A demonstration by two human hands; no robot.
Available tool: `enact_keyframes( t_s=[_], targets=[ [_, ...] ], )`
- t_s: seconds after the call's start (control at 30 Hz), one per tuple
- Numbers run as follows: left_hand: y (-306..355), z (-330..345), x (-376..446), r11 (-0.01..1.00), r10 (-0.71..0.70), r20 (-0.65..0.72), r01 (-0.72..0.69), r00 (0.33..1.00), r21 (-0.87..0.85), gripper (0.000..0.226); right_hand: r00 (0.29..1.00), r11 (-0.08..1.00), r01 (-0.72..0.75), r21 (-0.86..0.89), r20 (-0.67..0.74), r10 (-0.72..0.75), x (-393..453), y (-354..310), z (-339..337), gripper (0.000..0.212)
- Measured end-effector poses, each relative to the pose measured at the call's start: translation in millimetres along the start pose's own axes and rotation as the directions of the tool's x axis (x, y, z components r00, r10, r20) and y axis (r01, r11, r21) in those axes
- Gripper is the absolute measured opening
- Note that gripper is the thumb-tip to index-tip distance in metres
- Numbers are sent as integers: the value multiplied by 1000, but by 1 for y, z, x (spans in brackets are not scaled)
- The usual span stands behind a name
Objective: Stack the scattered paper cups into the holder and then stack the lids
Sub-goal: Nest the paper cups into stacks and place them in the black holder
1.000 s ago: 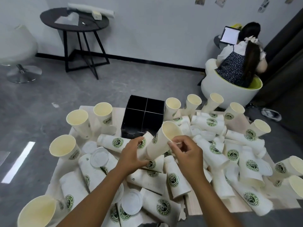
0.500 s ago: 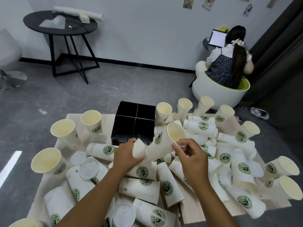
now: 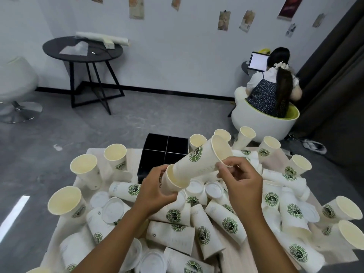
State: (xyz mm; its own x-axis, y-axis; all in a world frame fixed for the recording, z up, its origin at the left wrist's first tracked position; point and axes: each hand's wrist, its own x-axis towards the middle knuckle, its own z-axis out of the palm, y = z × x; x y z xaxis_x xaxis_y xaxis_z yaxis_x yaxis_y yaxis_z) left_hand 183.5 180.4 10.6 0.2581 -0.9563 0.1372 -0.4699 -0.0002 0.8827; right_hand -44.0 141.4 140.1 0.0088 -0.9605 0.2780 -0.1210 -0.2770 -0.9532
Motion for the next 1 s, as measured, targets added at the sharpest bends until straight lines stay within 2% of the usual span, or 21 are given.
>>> enact_keyframes(
  t_s=[0.27,0.37,0.5,0.6,0.77,0.83,0.9,1.0],
  targets=[
    [24,-14,-10,993,108,-21,-109,994,-38,87,958,983,89,-163,285,-39,-15,5,34,24],
    [26,-15,-16,989,122,-20,-123,992,-79,89,948,974,108,-199,316,-40,-30,16,40,26],
    [24,-9,-27,985,129,26,-125,991,-122,98,974,986,30,-164,224,7,-51,34,31,28],
    [24,5,-35,984,132,69,-122,989,-132,101,983,977,-12,-214,176,50,-65,48,21,20],
    [33,33,-37,978,167,144,-145,975,-151,96,984,961,-102,-257,117,136,-76,64,-4,22],
    [37,47,-34,976,180,176,-154,968,-151,94,989,965,-107,-240,77,129,-77,68,-15,24],
    [41,61,-29,978,180,190,-155,965,-141,95,996,970,-92,-224,-14,91,-76,72,-31,28],
    [45,79,-22,981,171,185,-150,968,-121,96,971,969,-156,-190,-212,115,-65,89,-68,38]
  ],
)
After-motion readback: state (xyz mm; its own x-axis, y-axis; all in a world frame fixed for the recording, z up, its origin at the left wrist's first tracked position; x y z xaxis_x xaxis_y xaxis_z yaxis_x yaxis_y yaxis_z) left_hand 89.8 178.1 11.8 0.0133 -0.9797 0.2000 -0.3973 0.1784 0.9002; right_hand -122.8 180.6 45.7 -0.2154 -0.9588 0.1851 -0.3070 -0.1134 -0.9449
